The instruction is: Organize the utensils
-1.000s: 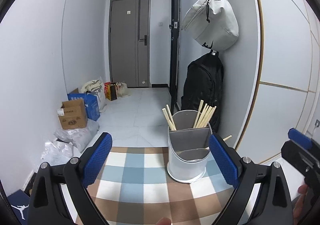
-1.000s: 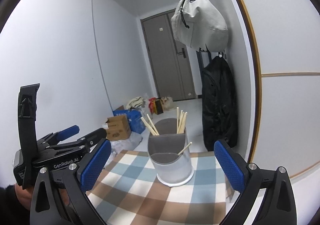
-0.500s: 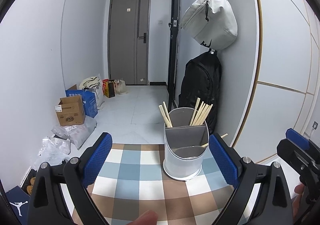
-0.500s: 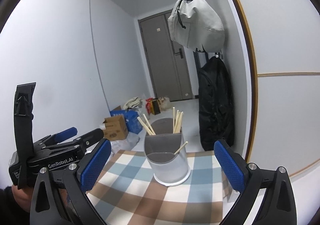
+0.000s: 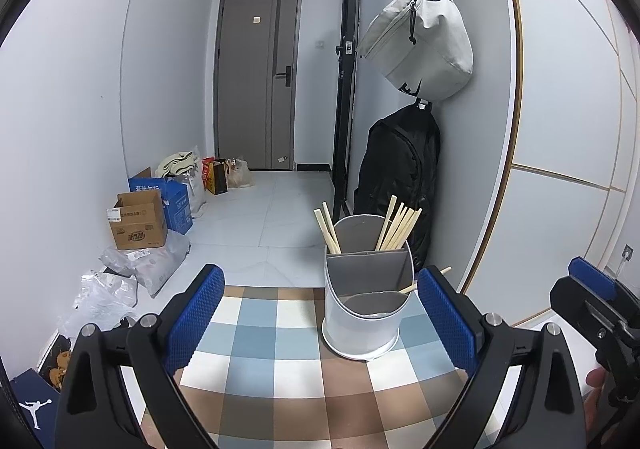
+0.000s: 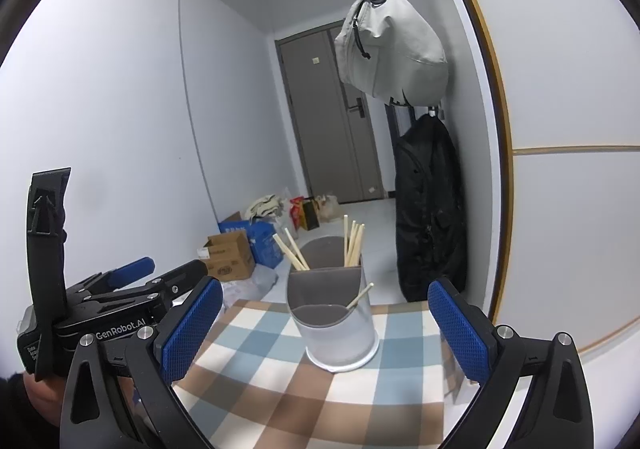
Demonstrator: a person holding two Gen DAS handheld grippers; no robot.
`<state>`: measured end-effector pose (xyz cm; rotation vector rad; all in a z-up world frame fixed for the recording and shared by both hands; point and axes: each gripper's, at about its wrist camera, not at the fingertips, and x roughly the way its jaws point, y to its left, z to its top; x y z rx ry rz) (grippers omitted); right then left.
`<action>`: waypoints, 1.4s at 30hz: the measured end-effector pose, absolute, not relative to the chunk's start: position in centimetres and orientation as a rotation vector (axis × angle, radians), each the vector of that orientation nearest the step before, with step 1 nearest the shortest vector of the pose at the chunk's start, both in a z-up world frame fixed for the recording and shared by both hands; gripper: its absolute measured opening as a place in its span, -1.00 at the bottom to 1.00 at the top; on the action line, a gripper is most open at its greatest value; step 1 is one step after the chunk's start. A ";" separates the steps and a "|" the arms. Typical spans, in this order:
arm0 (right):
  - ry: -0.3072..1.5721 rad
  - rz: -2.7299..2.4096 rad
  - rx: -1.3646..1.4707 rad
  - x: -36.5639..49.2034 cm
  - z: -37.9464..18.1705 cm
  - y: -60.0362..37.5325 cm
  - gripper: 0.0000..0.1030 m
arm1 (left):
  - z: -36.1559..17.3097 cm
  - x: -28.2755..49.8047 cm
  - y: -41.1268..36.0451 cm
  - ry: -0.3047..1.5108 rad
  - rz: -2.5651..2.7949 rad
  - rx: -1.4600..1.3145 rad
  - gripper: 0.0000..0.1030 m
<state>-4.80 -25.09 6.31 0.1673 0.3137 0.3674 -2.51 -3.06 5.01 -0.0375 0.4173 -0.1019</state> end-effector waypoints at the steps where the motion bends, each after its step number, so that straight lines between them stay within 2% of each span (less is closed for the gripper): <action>1: 0.315 0.367 0.165 -4.8 6.3 -25.1 1.00 | 5.0 -2.5 -3.1 0.418 -0.102 -0.037 0.84; 42: 0.320 0.365 0.153 -4.7 6.3 -25.0 1.00 | 4.7 -2.3 -3.0 0.425 -0.105 -0.068 0.84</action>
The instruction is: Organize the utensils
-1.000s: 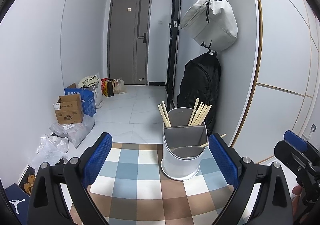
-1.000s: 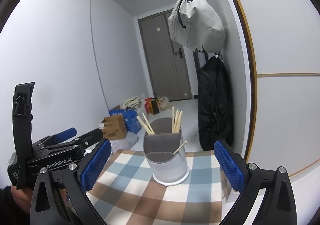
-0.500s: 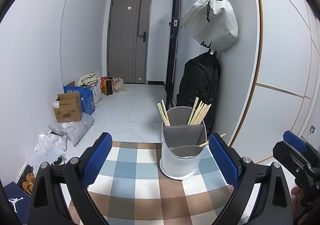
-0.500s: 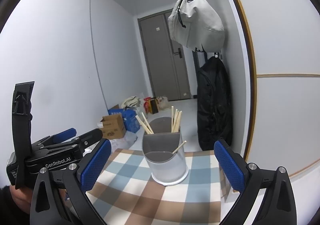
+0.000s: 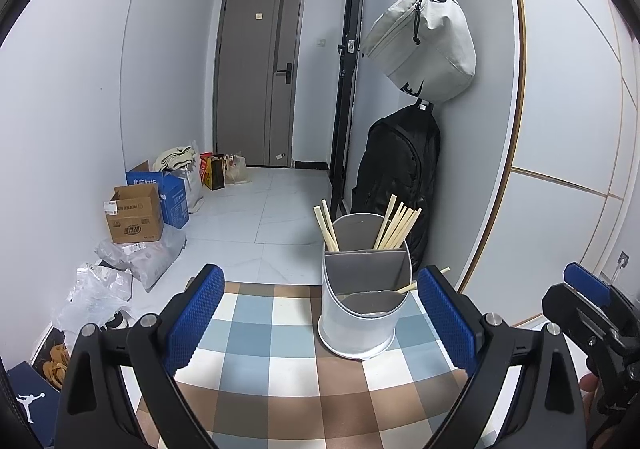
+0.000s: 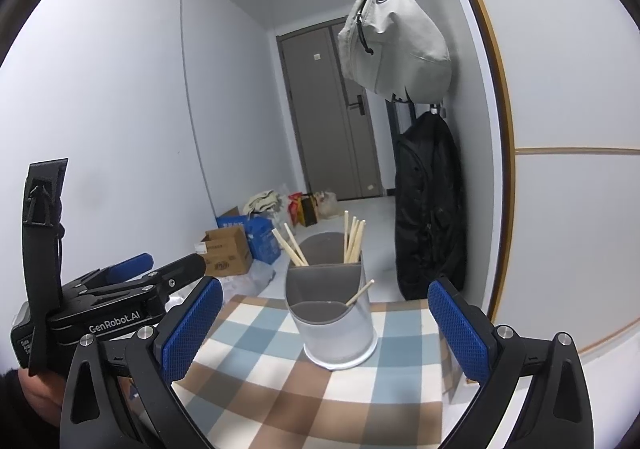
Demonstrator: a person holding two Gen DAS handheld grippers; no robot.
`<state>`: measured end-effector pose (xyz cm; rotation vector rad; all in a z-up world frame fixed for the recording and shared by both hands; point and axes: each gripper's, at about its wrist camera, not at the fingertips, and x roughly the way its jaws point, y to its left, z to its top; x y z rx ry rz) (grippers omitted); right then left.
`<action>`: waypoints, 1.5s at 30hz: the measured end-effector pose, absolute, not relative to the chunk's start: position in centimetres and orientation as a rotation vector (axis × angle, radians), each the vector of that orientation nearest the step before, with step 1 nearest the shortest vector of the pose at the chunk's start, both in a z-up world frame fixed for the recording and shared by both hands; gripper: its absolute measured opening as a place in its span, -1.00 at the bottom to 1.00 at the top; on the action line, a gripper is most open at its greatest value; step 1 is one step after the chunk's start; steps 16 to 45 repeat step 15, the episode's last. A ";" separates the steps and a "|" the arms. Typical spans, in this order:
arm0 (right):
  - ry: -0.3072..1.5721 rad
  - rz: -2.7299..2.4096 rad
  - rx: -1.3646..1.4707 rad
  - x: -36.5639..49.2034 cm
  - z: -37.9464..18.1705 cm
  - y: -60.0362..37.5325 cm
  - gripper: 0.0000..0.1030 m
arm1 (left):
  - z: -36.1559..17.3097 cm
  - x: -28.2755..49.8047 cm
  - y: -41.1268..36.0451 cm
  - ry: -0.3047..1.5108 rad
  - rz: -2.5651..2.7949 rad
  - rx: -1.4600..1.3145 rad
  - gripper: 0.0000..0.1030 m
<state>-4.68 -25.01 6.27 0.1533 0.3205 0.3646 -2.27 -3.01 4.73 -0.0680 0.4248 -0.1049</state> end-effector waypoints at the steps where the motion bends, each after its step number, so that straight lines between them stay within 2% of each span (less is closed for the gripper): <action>1: 0.321 0.365 0.152 -4.7 6.2 -25.0 1.00 | 4.7 -2.3 -3.0 0.425 -0.105 -0.067 0.84; 45: 0.326 0.362 0.151 -4.7 6.2 -25.1 1.00 | 4.6 -2.0 -3.1 0.442 -0.103 -0.075 0.84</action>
